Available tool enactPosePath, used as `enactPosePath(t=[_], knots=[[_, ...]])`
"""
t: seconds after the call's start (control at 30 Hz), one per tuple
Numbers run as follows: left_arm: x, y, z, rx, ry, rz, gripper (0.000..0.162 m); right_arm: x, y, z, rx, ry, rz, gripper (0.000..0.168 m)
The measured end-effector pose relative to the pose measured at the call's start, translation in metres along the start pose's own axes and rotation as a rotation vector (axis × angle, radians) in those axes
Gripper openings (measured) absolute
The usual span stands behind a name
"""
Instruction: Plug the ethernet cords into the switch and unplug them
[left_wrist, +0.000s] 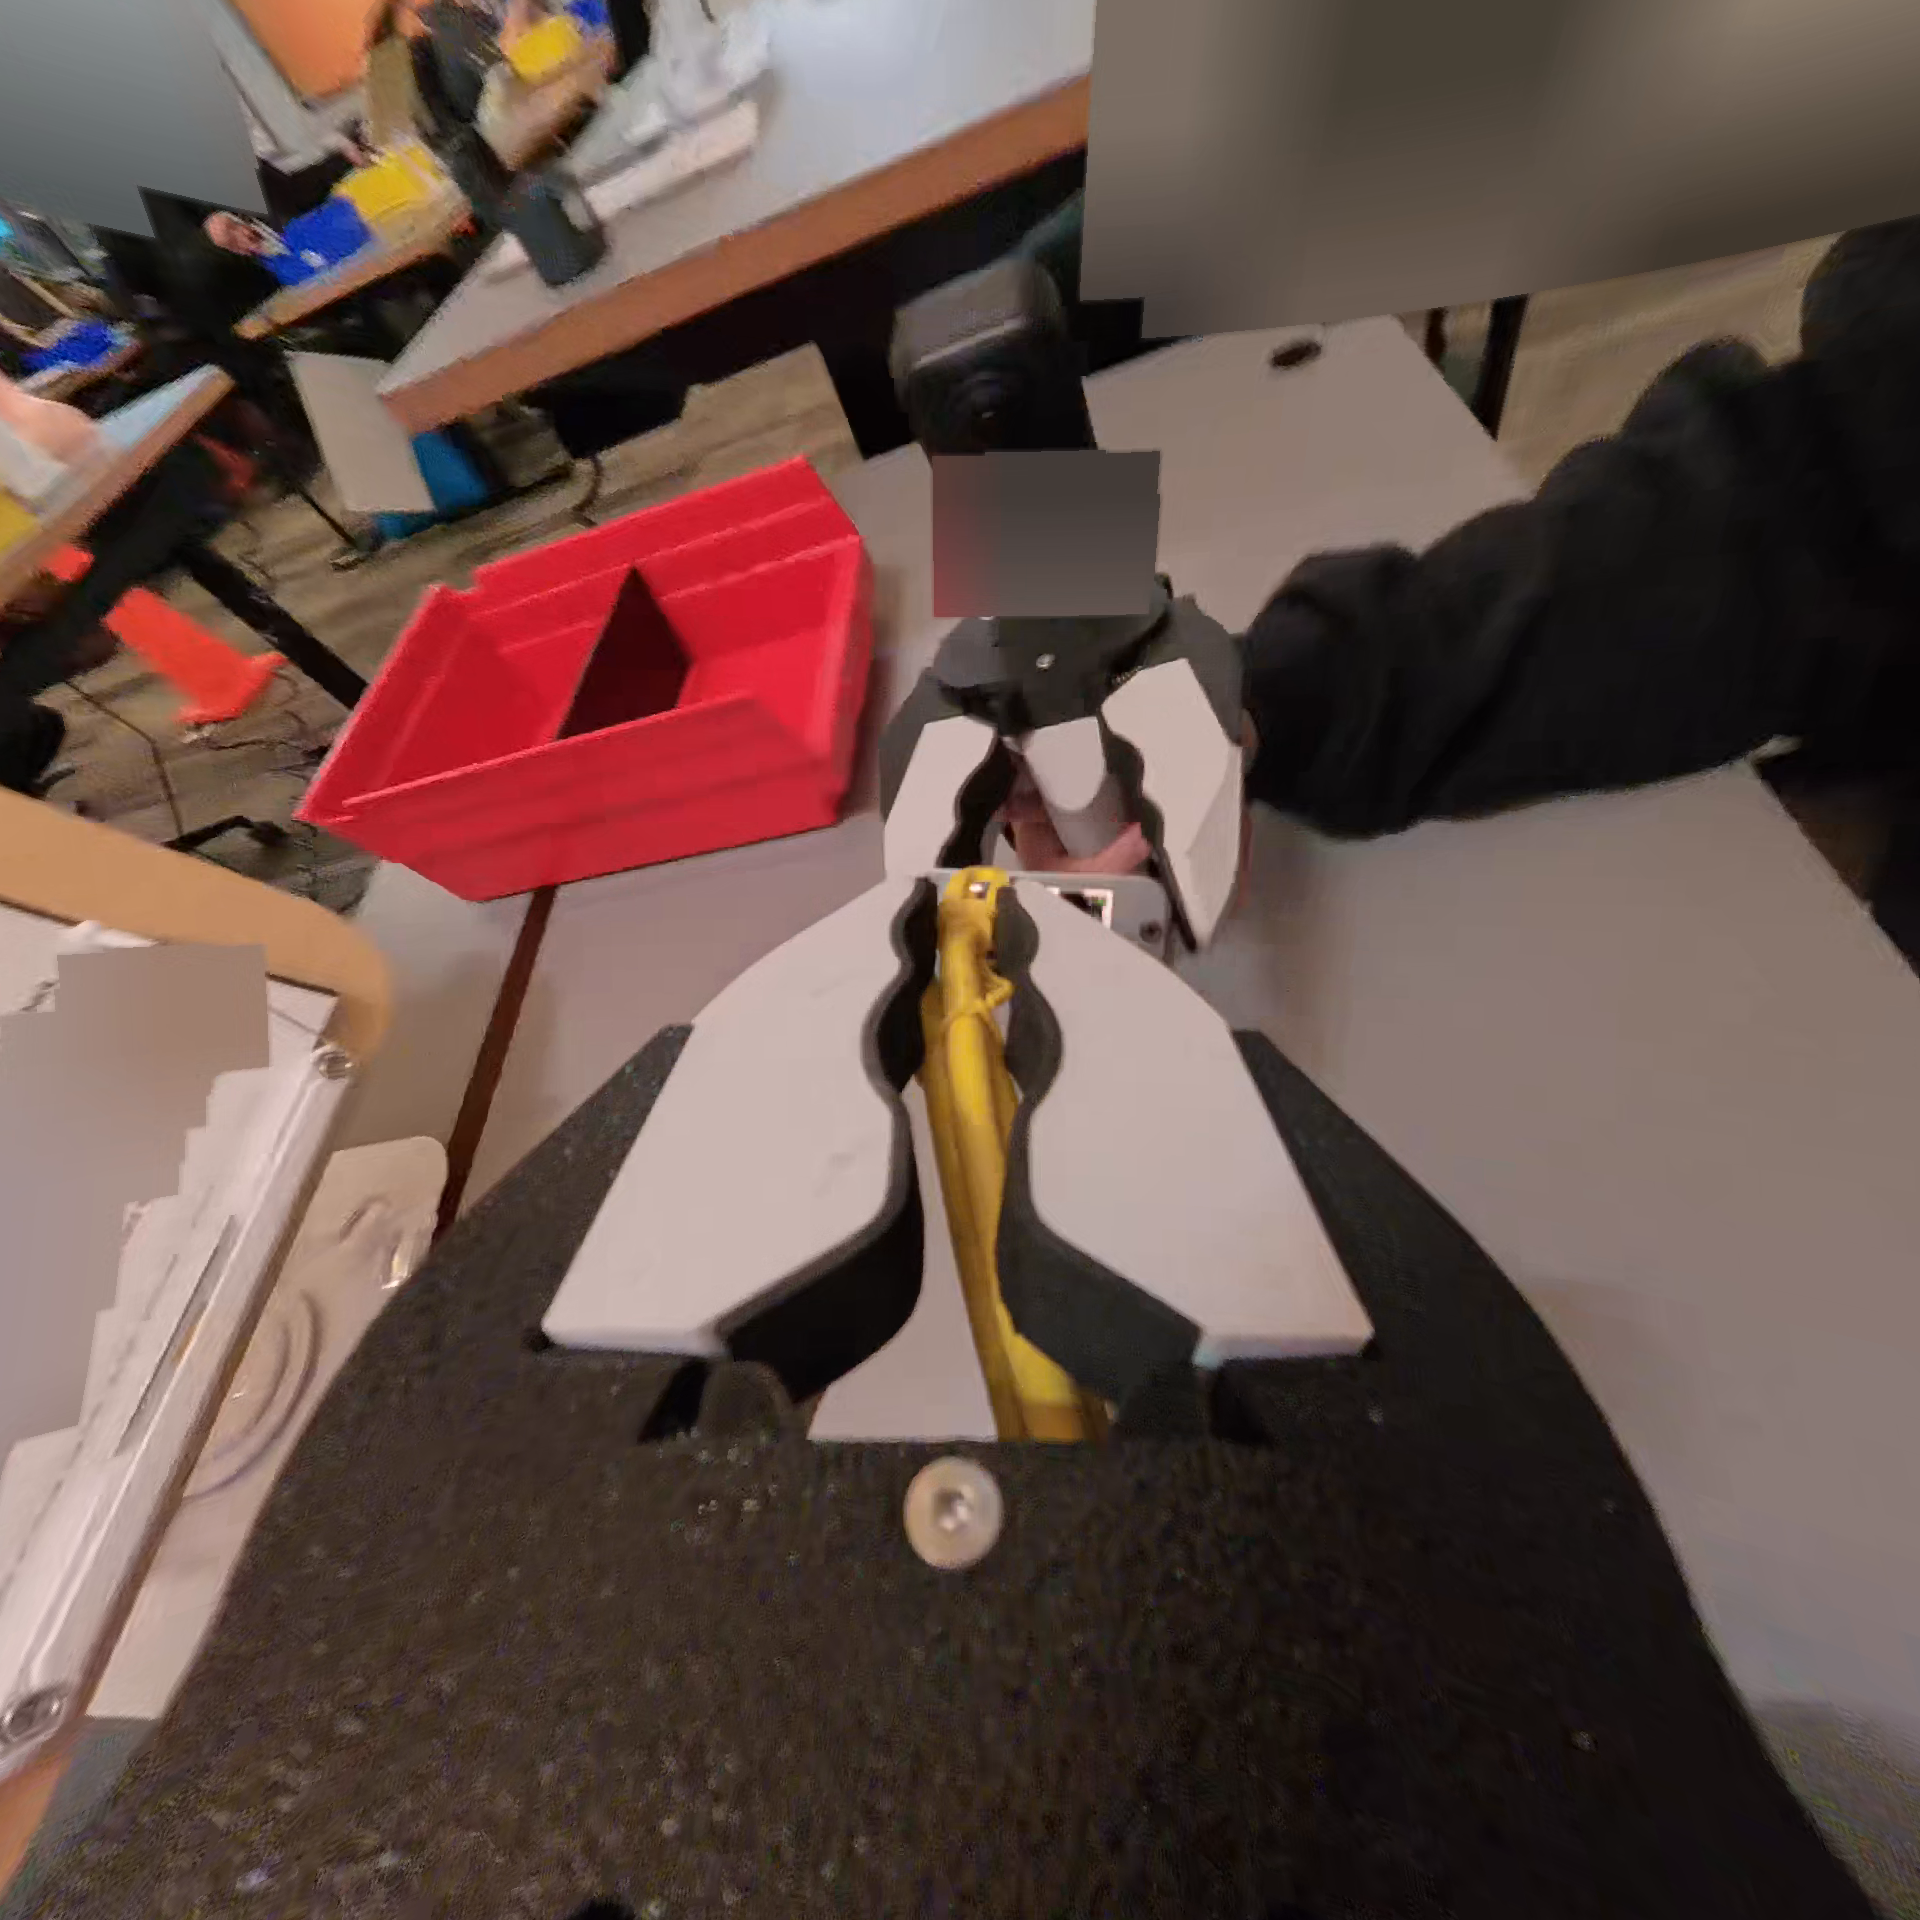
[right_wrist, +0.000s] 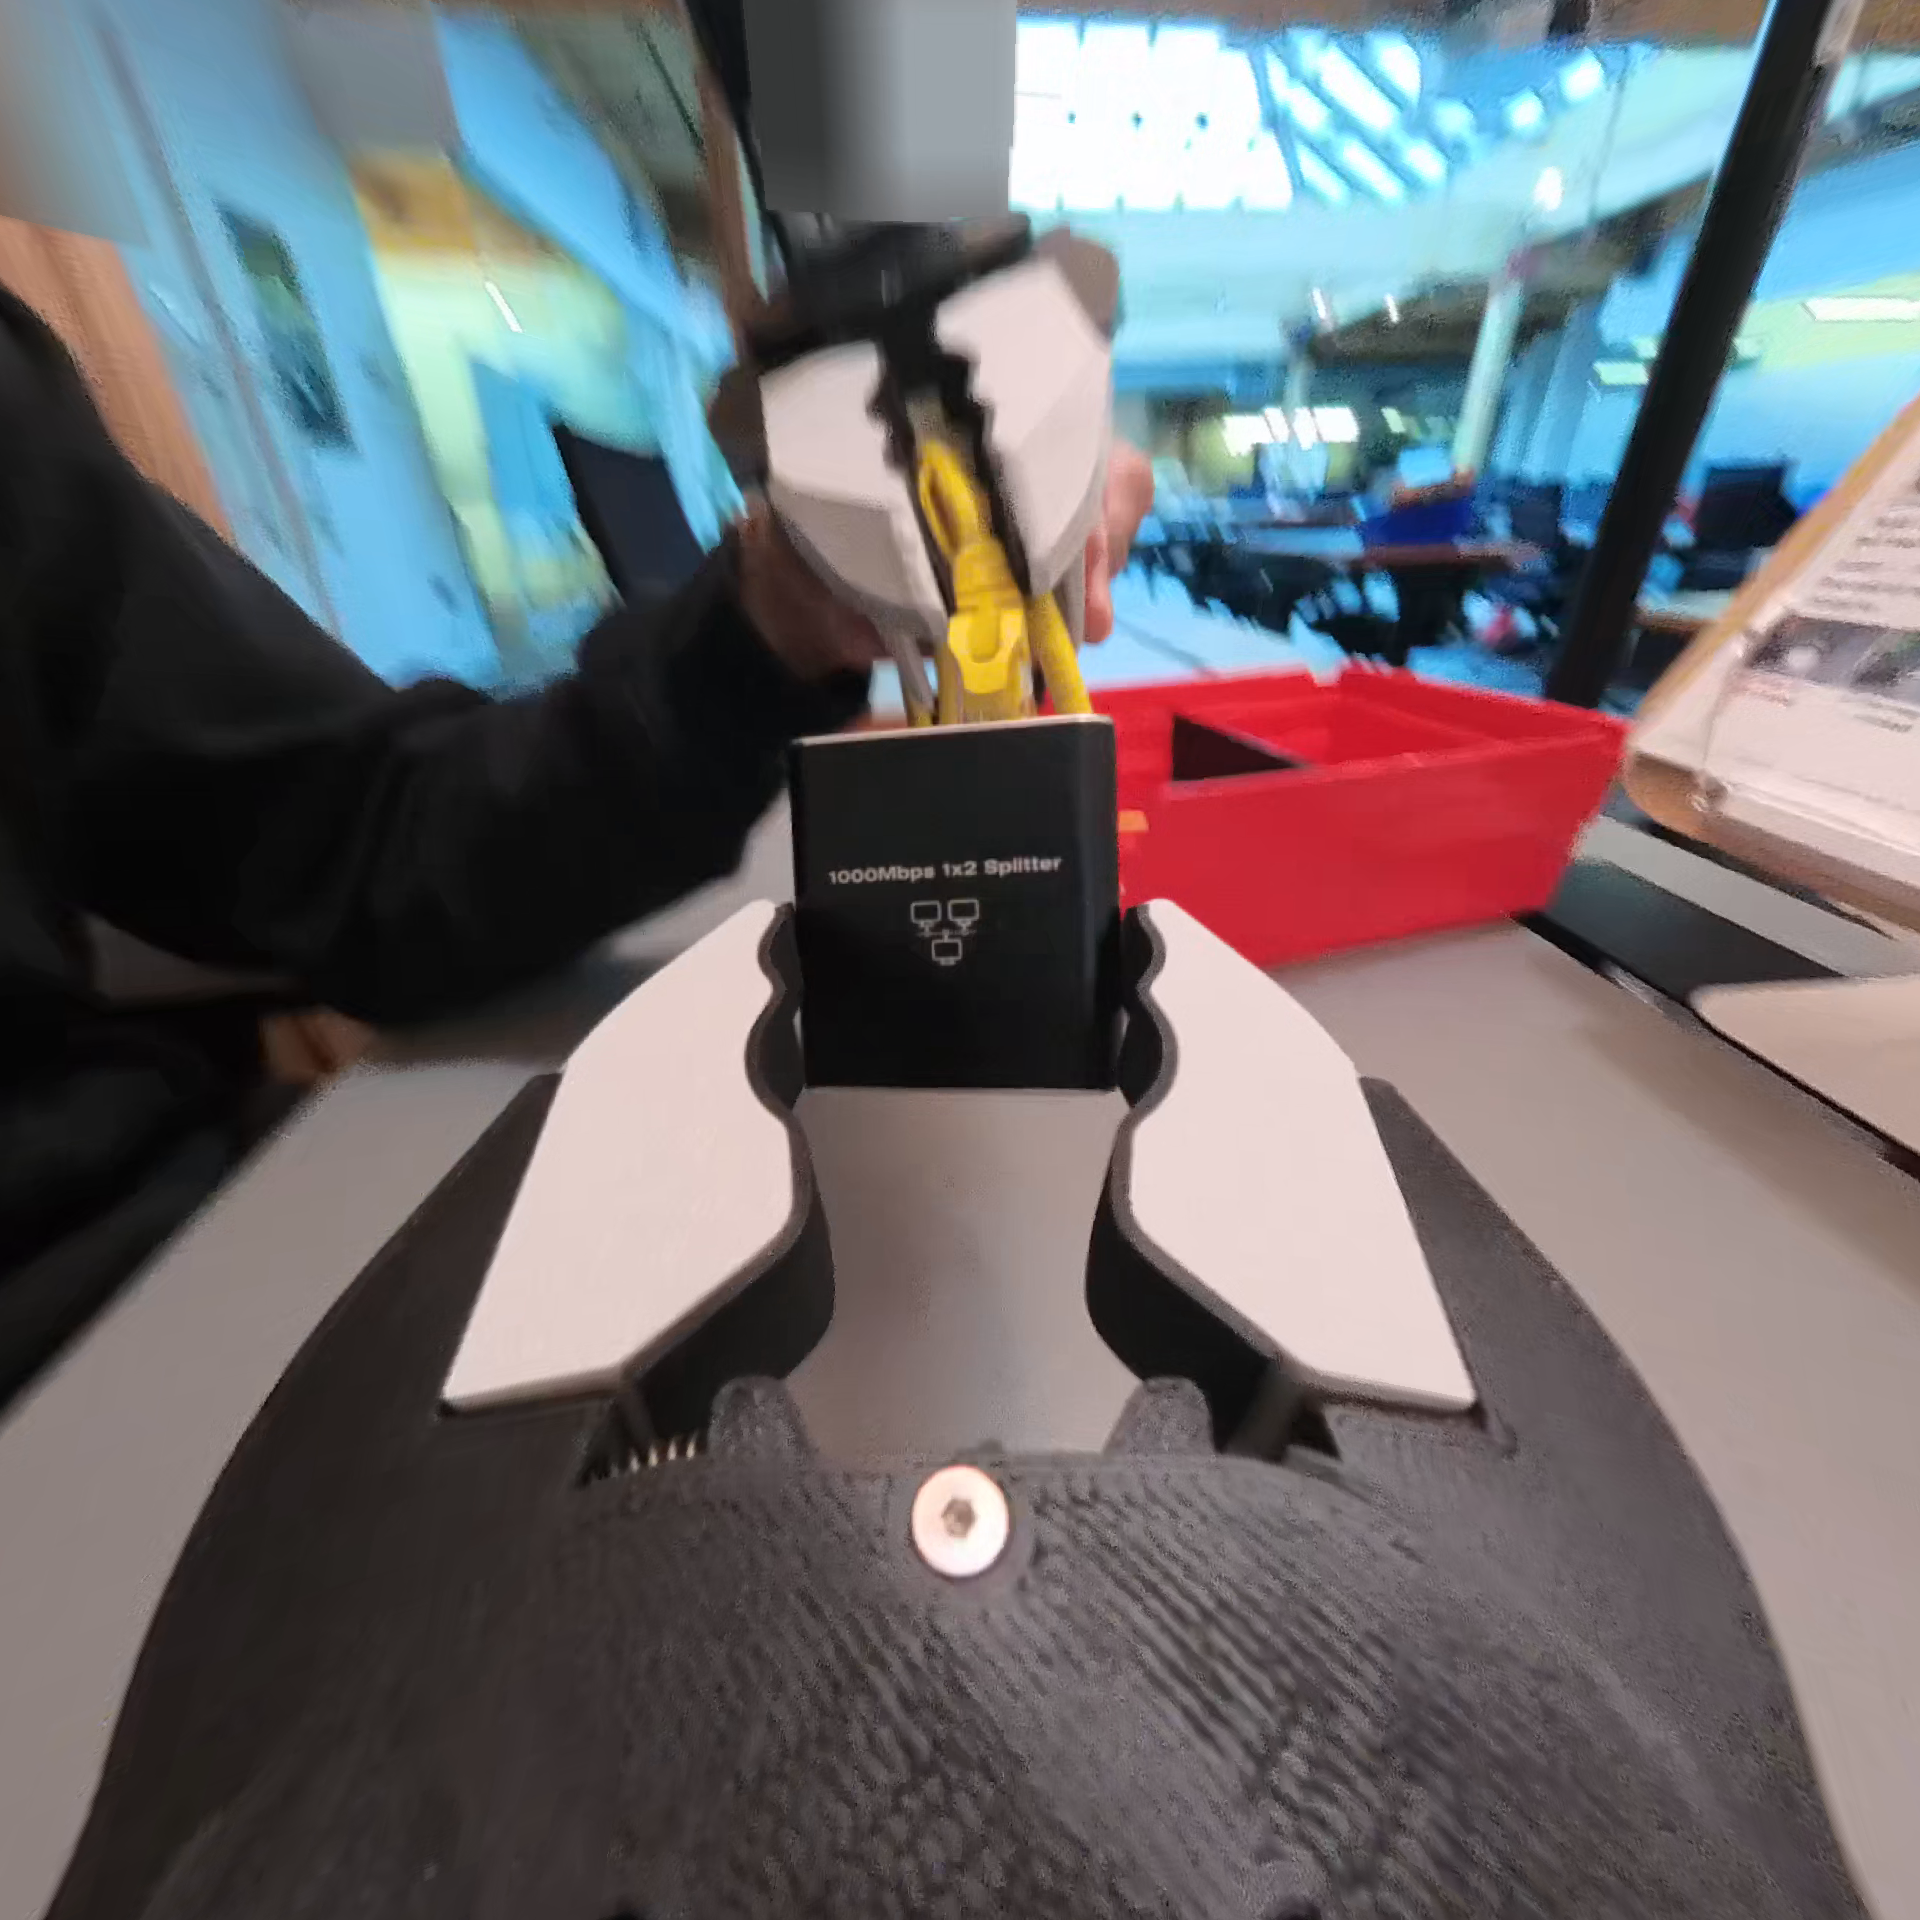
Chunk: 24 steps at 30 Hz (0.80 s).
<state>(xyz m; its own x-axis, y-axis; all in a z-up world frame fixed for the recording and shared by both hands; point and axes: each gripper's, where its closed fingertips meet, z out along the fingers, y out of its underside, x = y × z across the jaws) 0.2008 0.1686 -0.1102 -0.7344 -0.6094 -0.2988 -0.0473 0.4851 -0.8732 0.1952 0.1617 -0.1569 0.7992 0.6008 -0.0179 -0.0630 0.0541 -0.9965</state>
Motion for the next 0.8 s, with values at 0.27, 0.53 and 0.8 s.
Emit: enactPosePath(t=[0.27, 0.53, 0.8], knots=[[-0.002, -0.016, 0.005, 0.180, -0.005, -0.028, 0.000, 0.023, -0.059, -0.050, 0.363, 0.123, -0.010, 0.000], [-0.019, 0.046, 0.018, -0.056, -0.042, -0.098, 0.004, 0.053, -0.003, -0.045, 0.063, 0.278, 0.017, 0.005], [0.024, 0.066, 0.029, -0.195, 0.180, -0.096, 0.047, 0.055, 0.013, -0.043, 0.009, 0.233, 0.114, 0.023]])
